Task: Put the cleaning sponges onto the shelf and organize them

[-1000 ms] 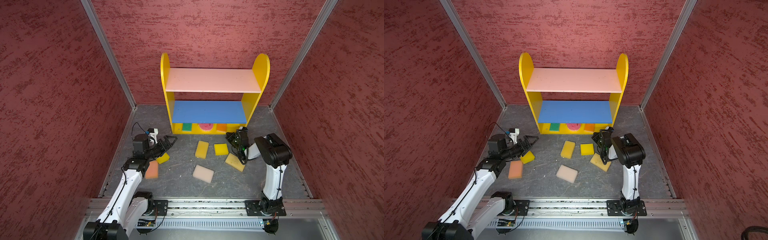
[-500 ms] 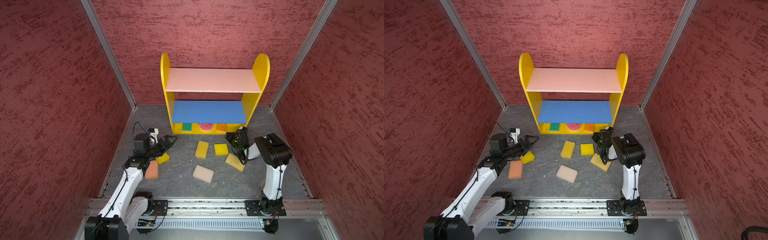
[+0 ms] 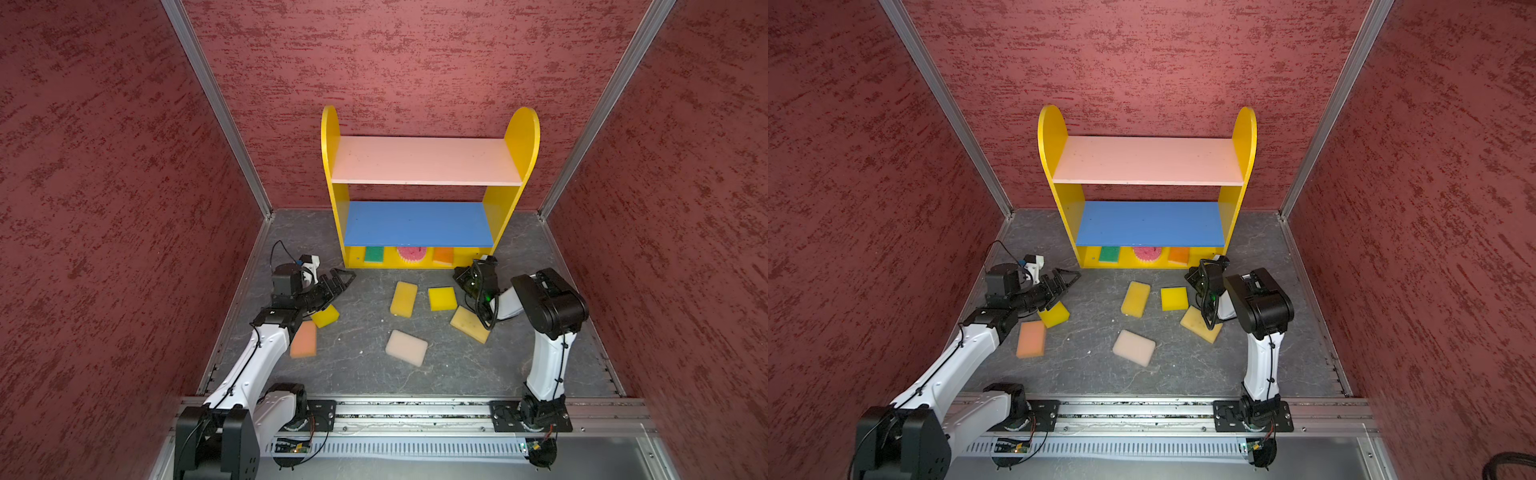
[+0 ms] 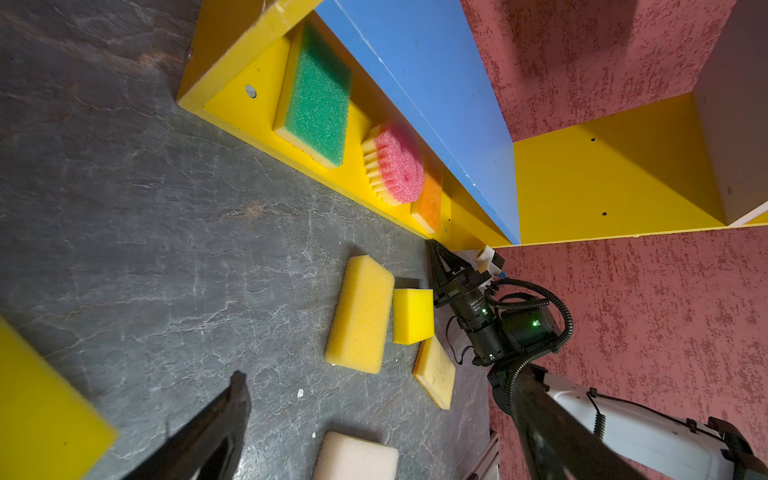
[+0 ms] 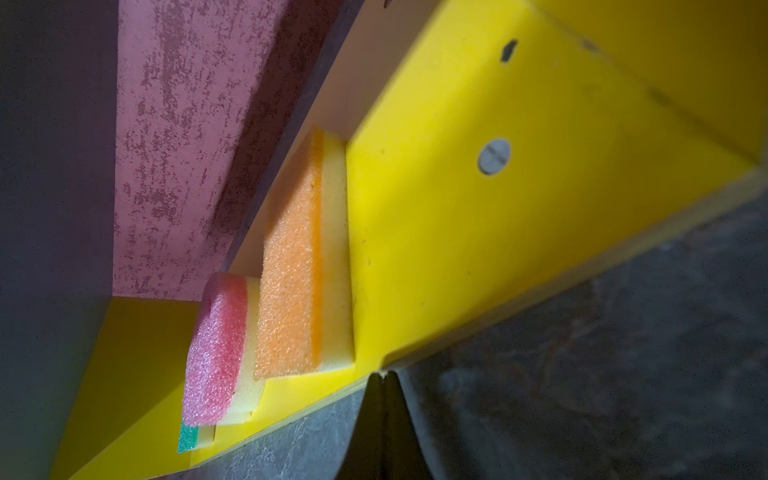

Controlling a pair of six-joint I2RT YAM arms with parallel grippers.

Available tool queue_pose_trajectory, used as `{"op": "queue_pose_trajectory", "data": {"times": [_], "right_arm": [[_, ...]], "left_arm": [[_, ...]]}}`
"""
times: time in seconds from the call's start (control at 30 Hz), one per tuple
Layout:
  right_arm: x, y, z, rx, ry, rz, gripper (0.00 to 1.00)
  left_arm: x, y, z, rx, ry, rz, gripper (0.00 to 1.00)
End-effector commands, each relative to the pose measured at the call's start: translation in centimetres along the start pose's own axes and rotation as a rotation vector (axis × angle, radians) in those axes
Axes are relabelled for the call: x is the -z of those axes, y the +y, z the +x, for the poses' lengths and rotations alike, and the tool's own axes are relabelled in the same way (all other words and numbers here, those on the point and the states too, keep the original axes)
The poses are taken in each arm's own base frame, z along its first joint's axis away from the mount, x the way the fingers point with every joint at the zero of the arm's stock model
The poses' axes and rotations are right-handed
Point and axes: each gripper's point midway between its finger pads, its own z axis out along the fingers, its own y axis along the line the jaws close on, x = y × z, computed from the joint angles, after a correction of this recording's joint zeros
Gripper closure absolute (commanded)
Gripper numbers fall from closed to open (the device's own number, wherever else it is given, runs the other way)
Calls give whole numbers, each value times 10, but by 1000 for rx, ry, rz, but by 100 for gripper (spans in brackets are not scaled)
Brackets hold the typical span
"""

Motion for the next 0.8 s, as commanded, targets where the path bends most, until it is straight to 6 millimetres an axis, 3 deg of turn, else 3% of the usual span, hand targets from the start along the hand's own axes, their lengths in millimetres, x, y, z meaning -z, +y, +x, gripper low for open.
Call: {"op": "queue_pose_trajectory", "data": {"times": [0.0, 0.2, 0.47, 0.77], "right_arm": [[8, -18, 2, -50, -21, 60, 100], [16, -2, 5, 1, -4, 31, 100], [8, 29, 0, 82, 8, -12, 100], [-12, 30, 3, 66, 31, -20, 100]], "left_arm": [[2, -12, -11, -63, -37, 35, 3], [0, -5, -7, -69, -46, 22, 3], [-8, -9, 1, -94, -31, 17, 2], [-9, -9, 6, -106, -25, 7, 2]]}}
